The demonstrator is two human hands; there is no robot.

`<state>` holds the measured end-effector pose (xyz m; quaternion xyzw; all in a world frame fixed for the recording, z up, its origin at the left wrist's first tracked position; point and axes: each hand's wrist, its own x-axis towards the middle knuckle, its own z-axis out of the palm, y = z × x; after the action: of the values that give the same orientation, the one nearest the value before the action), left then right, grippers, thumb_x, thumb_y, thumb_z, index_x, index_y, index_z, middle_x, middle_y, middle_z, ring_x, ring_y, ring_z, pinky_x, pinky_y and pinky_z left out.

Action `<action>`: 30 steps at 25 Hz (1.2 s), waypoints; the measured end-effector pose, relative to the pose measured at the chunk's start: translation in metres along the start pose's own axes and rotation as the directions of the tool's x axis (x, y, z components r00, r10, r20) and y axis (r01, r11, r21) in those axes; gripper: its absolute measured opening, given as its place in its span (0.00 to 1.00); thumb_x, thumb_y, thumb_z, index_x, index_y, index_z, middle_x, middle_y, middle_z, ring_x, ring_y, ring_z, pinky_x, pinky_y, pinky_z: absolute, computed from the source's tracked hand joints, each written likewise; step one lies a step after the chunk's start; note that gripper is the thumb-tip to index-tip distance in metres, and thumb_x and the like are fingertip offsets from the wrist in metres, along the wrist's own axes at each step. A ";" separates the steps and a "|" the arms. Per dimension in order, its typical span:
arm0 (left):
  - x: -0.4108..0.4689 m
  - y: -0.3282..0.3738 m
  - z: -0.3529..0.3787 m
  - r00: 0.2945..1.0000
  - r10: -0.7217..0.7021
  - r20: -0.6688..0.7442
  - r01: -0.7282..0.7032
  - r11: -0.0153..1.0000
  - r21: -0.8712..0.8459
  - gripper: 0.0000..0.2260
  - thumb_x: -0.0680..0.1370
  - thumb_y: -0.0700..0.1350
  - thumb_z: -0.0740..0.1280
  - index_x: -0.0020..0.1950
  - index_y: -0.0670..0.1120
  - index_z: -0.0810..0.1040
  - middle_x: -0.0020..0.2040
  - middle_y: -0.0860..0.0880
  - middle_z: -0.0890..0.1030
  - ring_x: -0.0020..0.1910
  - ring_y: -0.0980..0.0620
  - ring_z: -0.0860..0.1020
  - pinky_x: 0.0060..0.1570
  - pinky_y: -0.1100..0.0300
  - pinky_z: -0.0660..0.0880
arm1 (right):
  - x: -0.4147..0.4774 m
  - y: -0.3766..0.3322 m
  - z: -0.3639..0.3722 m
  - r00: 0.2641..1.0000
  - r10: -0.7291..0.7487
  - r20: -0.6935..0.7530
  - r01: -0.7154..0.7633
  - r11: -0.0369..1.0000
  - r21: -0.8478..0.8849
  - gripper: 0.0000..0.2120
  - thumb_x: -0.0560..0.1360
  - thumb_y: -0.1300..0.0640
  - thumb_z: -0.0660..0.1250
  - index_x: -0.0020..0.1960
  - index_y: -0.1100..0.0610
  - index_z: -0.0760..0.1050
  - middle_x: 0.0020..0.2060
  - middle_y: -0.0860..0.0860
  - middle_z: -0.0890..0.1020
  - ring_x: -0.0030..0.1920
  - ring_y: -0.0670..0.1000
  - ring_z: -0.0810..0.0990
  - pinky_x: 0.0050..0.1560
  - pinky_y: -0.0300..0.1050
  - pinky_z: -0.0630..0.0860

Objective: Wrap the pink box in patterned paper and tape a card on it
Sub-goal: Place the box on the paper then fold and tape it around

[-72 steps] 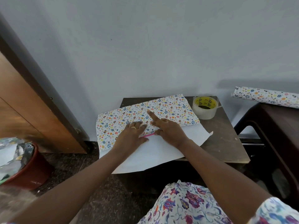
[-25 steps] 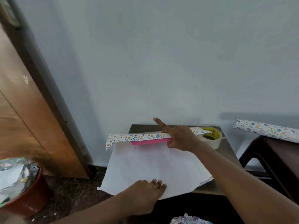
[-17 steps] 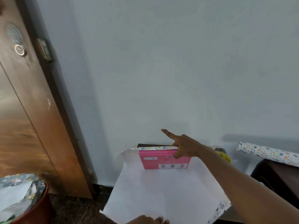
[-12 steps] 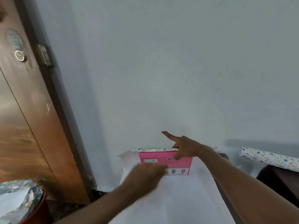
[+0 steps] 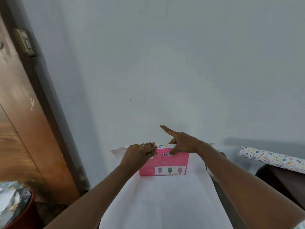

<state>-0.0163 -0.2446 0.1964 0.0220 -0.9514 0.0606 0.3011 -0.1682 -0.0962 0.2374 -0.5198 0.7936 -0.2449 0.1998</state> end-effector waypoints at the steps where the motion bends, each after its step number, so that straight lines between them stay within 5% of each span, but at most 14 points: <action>1: 0.000 0.003 0.001 1.000 0.011 -0.010 -0.011 1.000 -0.013 0.07 0.66 0.52 0.68 0.39 0.54 0.84 0.40 0.57 0.85 0.28 0.58 0.81 0.21 0.69 0.70 | -0.001 0.001 0.001 1.000 -0.011 -0.012 0.012 0.998 0.055 0.48 0.68 0.66 0.72 0.75 0.39 0.48 0.61 0.47 0.74 0.51 0.48 0.80 0.42 0.36 0.76; 4: 0.001 0.004 0.005 1.000 0.002 -0.021 -0.002 1.000 -0.020 0.10 0.65 0.50 0.69 0.43 0.53 0.84 0.39 0.56 0.85 0.30 0.58 0.82 0.22 0.68 0.72 | -0.002 0.000 0.003 0.989 -0.028 -0.147 0.082 0.922 0.379 0.30 0.68 0.66 0.74 0.66 0.50 0.71 0.66 0.50 0.73 0.67 0.49 0.72 0.61 0.42 0.72; 6: 0.001 0.006 0.005 0.999 -0.004 -0.051 0.002 0.999 -0.046 0.11 0.64 0.49 0.69 0.44 0.53 0.85 0.40 0.55 0.85 0.33 0.58 0.83 0.23 0.67 0.74 | -0.002 -0.004 -0.004 0.975 0.024 -0.223 0.117 0.794 0.597 0.11 0.70 0.65 0.72 0.52 0.56 0.79 0.63 0.54 0.77 0.61 0.50 0.77 0.65 0.47 0.71; 8: 0.001 0.008 0.004 0.998 0.001 -0.067 -0.006 0.997 -0.073 0.09 0.63 0.48 0.69 0.40 0.53 0.85 0.38 0.55 0.85 0.33 0.58 0.83 0.23 0.68 0.73 | 0.000 -0.010 -0.008 0.988 0.028 -0.150 0.081 0.737 0.671 0.03 0.73 0.67 0.68 0.45 0.62 0.79 0.57 0.58 0.80 0.54 0.52 0.81 0.59 0.45 0.76; 14: -0.001 0.007 0.014 0.986 -0.137 -0.095 0.117 0.974 -0.196 0.08 0.64 0.47 0.72 0.41 0.52 0.86 0.41 0.53 0.85 0.38 0.55 0.84 0.29 0.64 0.77 | 0.007 -0.021 -0.009 0.999 0.007 0.052 -0.022 0.957 0.289 0.07 0.74 0.61 0.69 0.48 0.65 0.79 0.51 0.64 0.82 0.47 0.55 0.80 0.54 0.48 0.76; 17: -0.001 0.007 0.013 0.969 -0.247 0.005 0.241 0.939 -0.244 0.09 0.71 0.45 0.72 0.51 0.50 0.84 0.52 0.51 0.83 0.53 0.53 0.81 0.48 0.58 0.78 | 0.012 -0.027 -0.008 0.999 0.025 0.045 -0.034 0.980 0.195 0.09 0.73 0.63 0.70 0.50 0.68 0.79 0.46 0.63 0.82 0.42 0.51 0.79 0.46 0.41 0.77; 19: -0.002 0.008 0.011 0.950 -0.306 0.062 0.311 0.907 -0.285 0.12 0.76 0.51 0.64 0.55 0.51 0.83 0.57 0.52 0.81 0.59 0.52 0.79 0.55 0.58 0.75 | 0.015 -0.032 -0.007 0.999 0.041 0.031 -0.045 0.990 0.133 0.07 0.72 0.64 0.70 0.48 0.67 0.80 0.40 0.58 0.82 0.38 0.48 0.79 0.39 0.34 0.75; 22: 0.000 0.011 0.009 0.929 -0.361 0.085 0.370 0.881 -0.295 0.24 0.74 0.59 0.52 0.54 0.51 0.83 0.55 0.52 0.82 0.55 0.51 0.80 0.50 0.58 0.76 | 0.020 -0.033 -0.003 0.996 0.082 -0.030 -0.078 0.989 0.127 0.05 0.71 0.65 0.71 0.45 0.67 0.81 0.35 0.54 0.81 0.35 0.47 0.78 0.36 0.34 0.74; 25: 0.003 0.013 0.009 0.910 -0.399 0.111 0.414 0.872 -0.261 0.28 0.74 0.65 0.51 0.53 0.50 0.83 0.56 0.51 0.82 0.55 0.50 0.80 0.46 0.59 0.76 | 0.021 -0.030 0.000 0.989 0.117 -0.086 -0.105 0.986 0.132 0.03 0.71 0.65 0.71 0.43 0.66 0.82 0.34 0.56 0.81 0.32 0.47 0.76 0.33 0.34 0.71; 30: 0.005 0.013 0.006 0.898 -0.410 0.159 0.438 0.867 -0.237 0.16 0.76 0.59 0.62 0.58 0.53 0.80 0.57 0.52 0.82 0.56 0.52 0.80 0.48 0.62 0.73 | 0.020 -0.030 0.005 0.981 0.142 -0.128 -0.126 0.984 0.124 0.04 0.70 0.68 0.69 0.43 0.66 0.82 0.39 0.60 0.83 0.36 0.51 0.76 0.36 0.40 0.70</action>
<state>-0.0246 -0.2330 0.1931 0.1927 -0.9368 -0.1369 0.2578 -0.1512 -0.1255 0.2499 -0.4346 0.8232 -0.3114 0.1909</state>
